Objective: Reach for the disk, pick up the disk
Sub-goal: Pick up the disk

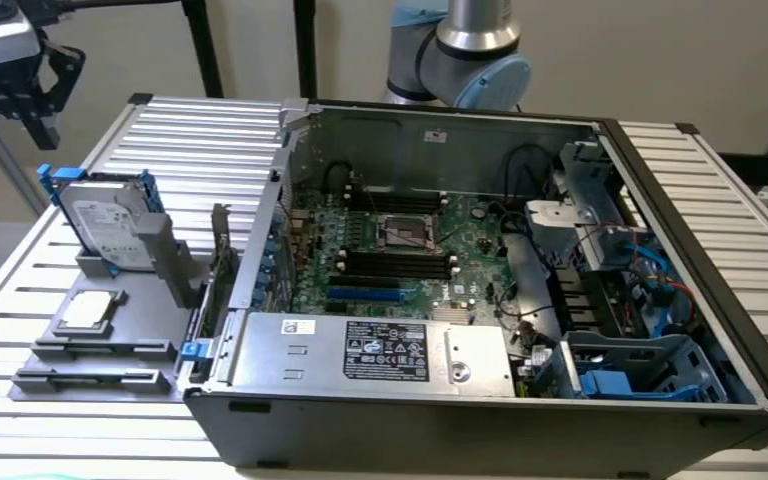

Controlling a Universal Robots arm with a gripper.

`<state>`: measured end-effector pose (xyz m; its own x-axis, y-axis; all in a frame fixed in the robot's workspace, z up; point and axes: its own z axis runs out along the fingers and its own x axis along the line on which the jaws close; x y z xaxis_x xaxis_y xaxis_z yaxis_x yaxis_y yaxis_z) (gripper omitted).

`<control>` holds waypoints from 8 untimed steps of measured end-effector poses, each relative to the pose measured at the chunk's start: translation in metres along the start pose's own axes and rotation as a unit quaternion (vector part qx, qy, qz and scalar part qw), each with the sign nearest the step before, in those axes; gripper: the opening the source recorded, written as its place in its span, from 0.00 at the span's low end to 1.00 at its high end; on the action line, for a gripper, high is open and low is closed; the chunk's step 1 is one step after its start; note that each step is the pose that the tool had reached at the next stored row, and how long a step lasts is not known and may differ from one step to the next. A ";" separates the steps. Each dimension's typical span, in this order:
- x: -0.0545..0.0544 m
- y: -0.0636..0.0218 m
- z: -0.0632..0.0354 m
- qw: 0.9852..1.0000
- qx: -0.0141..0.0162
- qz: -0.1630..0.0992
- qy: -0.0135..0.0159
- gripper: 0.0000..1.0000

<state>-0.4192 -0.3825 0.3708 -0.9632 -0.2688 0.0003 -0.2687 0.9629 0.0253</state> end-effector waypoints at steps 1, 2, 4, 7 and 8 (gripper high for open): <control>0.000 0.0000 0.0000 1.000 0.000 -0.009 0.000 0.11; 0.000 0.0000 0.0000 1.000 0.000 -0.018 0.000 0.11; 0.000 0.0000 0.0000 0.999 0.000 -0.036 0.001 0.11; 0.000 0.0000 0.0000 0.998 0.000 -0.063 0.002 0.11; 0.000 0.0000 0.0000 0.997 0.000 -0.072 0.002 0.11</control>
<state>-0.4192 -0.3825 0.3708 -0.9144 -0.4047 0.0003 -0.4046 0.9141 0.0253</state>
